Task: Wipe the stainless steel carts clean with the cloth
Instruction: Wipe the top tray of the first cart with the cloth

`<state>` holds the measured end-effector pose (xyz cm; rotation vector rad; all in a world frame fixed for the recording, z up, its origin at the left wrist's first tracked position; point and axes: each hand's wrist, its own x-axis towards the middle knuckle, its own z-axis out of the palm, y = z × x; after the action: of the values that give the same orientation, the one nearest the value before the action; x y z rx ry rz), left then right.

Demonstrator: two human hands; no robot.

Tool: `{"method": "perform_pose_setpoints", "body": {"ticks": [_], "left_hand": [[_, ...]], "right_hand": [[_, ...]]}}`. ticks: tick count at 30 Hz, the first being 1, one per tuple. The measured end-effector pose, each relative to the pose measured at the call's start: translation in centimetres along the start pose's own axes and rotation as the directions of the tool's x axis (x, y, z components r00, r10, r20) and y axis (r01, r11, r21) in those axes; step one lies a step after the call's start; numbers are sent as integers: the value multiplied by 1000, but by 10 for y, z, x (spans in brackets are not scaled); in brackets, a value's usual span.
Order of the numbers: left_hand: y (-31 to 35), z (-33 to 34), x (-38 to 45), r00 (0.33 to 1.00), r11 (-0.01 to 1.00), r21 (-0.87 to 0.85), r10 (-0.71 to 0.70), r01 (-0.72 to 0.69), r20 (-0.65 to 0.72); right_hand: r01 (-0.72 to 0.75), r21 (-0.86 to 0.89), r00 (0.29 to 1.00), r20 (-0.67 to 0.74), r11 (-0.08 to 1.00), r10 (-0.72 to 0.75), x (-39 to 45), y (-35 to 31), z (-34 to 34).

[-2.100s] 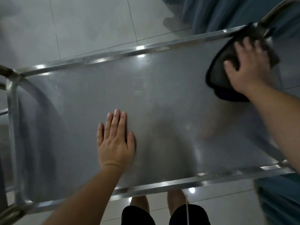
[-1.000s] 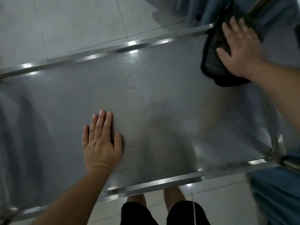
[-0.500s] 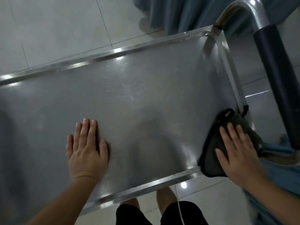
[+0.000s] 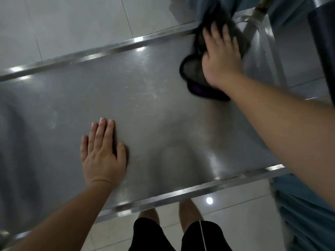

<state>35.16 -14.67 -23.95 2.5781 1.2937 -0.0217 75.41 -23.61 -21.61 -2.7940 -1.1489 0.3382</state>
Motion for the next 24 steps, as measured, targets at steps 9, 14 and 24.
{"method": "perform_pose_setpoints", "body": {"ticks": [9, 14, 24], "left_hand": [[1, 1, -4, 1000, 1000, -7, 17, -17, -20], [-1, 5, -3, 999, 999, 22, 33, -32, -33], [-4, 6, -1, 999, 999, 24, 37, -36, -31]], "right_hand": [[134, -129, 975, 193, 983, -108, -309, 26, 49], [217, -90, 976, 20, 972, -216, -194, -10, 49], [34, -28, 998, -52, 999, -36, 42, -108, 33]]}}
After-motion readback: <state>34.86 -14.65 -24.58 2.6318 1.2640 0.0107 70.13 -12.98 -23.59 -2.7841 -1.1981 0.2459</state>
